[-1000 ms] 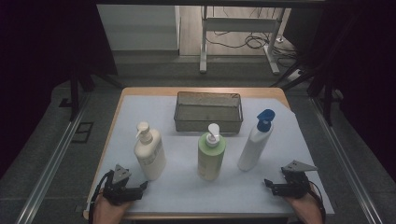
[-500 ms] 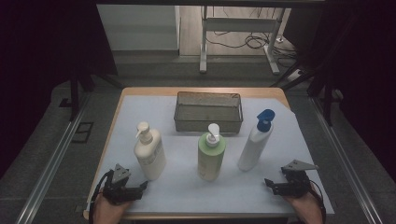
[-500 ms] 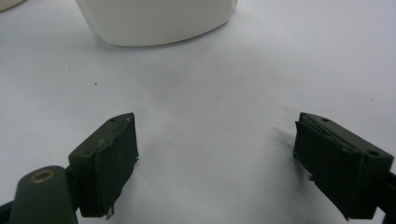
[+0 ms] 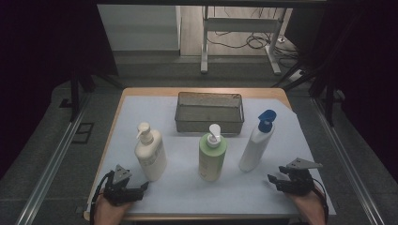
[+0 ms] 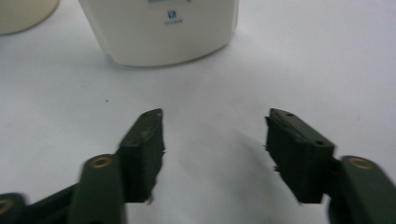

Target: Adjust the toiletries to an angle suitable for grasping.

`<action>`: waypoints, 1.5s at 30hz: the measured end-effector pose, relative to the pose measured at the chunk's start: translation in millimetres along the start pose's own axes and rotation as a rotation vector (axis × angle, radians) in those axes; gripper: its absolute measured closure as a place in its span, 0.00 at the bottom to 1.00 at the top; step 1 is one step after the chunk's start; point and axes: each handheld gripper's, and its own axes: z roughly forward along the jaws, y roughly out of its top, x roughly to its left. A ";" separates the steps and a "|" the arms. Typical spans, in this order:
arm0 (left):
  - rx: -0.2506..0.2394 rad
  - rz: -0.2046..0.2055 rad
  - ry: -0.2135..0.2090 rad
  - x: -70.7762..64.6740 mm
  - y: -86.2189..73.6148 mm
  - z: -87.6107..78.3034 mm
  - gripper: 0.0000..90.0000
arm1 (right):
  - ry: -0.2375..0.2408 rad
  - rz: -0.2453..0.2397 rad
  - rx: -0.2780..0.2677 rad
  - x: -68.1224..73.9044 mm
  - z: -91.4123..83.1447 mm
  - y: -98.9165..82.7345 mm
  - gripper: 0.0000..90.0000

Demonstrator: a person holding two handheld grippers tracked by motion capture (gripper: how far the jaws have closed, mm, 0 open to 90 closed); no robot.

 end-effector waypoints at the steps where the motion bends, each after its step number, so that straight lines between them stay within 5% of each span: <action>1: 0.000 0.000 0.001 -0.1 0.0 0.1 0.14 | -0.003 -0.003 -0.005 0.0 -0.4 1.3 0.48; 13: -0.001 -0.003 0.003 -0.4 -0.1 0.1 0.14 | 0.039 0.043 -0.016 -9.4 7.2 14.0 0.80; 23: -0.002 -0.004 0.004 -0.7 -0.1 0.2 0.14 | 0.050 0.061 -0.031 -15.2 16.3 23.5 0.97; 40: -0.002 -0.005 0.005 -0.7 -0.1 0.2 0.14 | 0.054 0.076 -0.021 -18.9 39.2 39.2 0.99; 45: -0.002 -0.004 0.005 -0.6 0.0 0.3 0.14 | 0.021 0.064 -0.010 -17.0 44.2 43.1 0.99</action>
